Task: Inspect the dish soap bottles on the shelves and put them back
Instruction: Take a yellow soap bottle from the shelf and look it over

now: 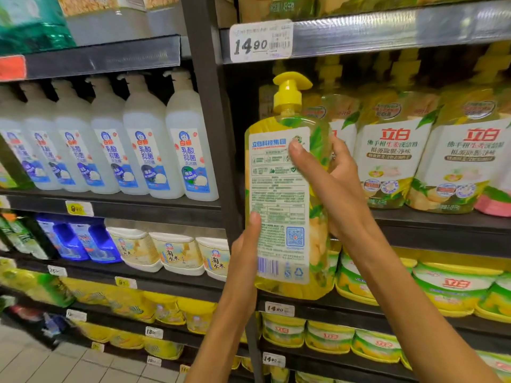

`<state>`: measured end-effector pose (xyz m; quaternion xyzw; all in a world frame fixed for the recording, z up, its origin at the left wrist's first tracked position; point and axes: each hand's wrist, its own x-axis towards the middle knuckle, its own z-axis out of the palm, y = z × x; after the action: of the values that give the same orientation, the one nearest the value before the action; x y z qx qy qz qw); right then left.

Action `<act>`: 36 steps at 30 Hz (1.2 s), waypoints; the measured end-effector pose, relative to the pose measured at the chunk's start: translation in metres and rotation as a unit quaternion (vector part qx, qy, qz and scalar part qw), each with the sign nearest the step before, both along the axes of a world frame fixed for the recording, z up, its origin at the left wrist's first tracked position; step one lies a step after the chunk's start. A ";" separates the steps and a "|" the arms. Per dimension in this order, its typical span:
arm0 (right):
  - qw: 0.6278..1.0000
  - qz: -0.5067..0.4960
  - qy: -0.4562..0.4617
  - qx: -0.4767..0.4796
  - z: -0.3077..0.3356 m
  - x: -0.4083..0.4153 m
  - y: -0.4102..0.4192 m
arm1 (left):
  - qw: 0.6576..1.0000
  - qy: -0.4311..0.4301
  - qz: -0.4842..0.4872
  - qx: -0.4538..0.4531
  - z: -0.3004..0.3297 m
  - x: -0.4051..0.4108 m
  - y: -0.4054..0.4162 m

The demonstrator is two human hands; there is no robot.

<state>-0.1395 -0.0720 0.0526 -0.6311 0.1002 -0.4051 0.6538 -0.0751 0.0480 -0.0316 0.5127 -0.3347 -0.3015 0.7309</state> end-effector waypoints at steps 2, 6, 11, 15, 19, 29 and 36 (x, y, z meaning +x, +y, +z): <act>1.000 0.002 0.024 -0.015 0.001 -0.001 -0.002 | 1.000 -0.004 0.001 -0.009 0.002 -0.002 -0.004; 0.998 0.061 0.016 0.000 -0.001 -0.010 -0.020 | 0.999 0.034 0.006 -0.040 0.004 0.007 -0.006; 0.983 0.160 0.013 0.084 -0.001 -0.006 -0.016 | 0.993 0.105 -0.040 -0.038 0.000 0.005 -0.010; 0.986 0.128 -0.021 0.108 -0.004 -0.005 -0.011 | 0.991 0.111 -0.070 -0.011 0.000 0.010 -0.009; 0.998 0.037 0.030 0.037 -0.009 -0.002 -0.006 | 0.992 0.103 -0.065 0.008 -0.005 0.006 -0.010; 0.982 0.157 0.016 0.107 0.000 -0.005 -0.033 | 0.976 0.212 -0.044 -0.022 -0.017 0.006 -0.009; 0.968 0.194 -0.007 0.162 -0.006 0.001 -0.034 | 0.979 0.187 -0.055 0.060 -0.022 0.007 0.009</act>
<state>-0.1390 -0.1056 0.0463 -0.5214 0.0356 -0.2537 0.8140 -0.0682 0.0566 -0.0539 0.4708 -0.2010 -0.4518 0.7306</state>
